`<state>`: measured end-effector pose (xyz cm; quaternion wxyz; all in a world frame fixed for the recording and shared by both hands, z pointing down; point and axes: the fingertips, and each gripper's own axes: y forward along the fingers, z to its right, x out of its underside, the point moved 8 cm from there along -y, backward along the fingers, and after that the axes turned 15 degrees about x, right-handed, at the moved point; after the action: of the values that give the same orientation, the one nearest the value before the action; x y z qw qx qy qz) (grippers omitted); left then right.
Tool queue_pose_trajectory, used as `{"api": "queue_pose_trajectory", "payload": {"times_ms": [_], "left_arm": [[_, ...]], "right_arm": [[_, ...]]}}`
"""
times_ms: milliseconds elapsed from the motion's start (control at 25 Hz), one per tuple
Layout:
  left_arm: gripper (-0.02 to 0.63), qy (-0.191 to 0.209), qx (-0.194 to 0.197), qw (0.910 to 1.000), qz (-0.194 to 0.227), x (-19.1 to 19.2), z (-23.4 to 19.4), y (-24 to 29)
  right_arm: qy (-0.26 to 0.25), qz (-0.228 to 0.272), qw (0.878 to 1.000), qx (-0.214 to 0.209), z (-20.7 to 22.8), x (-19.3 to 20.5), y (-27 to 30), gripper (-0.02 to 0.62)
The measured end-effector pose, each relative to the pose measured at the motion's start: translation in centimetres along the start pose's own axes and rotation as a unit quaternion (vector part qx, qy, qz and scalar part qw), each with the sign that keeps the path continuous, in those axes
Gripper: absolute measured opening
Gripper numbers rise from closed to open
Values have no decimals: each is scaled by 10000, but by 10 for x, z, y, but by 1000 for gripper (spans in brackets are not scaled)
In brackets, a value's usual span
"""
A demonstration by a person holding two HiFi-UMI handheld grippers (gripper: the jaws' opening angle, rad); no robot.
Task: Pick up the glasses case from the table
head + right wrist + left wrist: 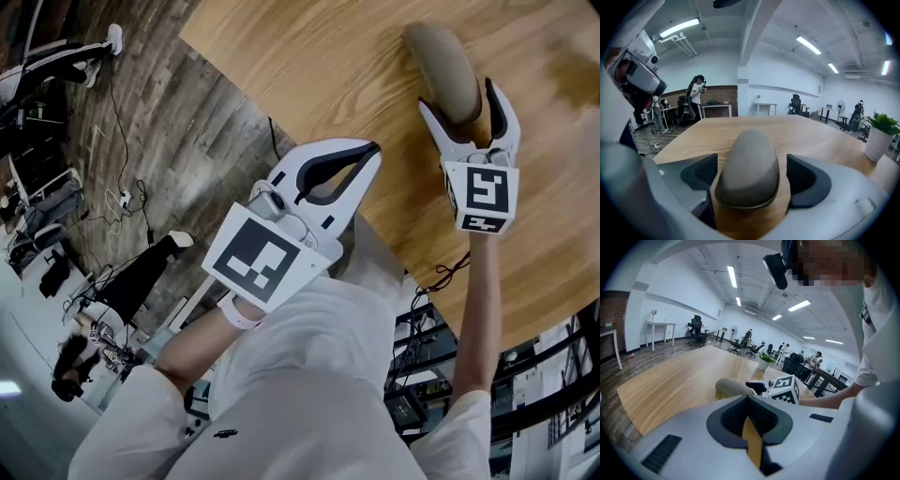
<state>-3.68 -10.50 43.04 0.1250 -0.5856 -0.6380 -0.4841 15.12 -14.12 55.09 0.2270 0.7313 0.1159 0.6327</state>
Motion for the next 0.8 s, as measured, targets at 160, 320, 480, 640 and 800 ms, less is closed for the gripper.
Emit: {"api": "queue_pose_trajectory", "payload": {"times_ms": [160, 320, 480, 640, 800], "left_arm": [[3, -20, -13, 10000, -2, 1, -6, -2], [3, -49, -43, 10000, 2, -2, -8, -6], [3, -64, -46, 10000, 13, -2, -12, -8], [3, -75, -50, 10000, 35, -3, -12, -11], [3, -70, -54, 10000, 26, -3, -15, -10]], "right_arm": [[-67, -185, 9998, 41, -2, 1, 10, 457], [-3, -267, 9996, 52, -2, -4, 16, 457], [11, -437, 9990, 88, -2, -3, 23, 457], [-112, -580, 9982, 131, -2, -1, 23, 419], [-59, -546, 9984, 129, -5, -4, 25, 407]]}}
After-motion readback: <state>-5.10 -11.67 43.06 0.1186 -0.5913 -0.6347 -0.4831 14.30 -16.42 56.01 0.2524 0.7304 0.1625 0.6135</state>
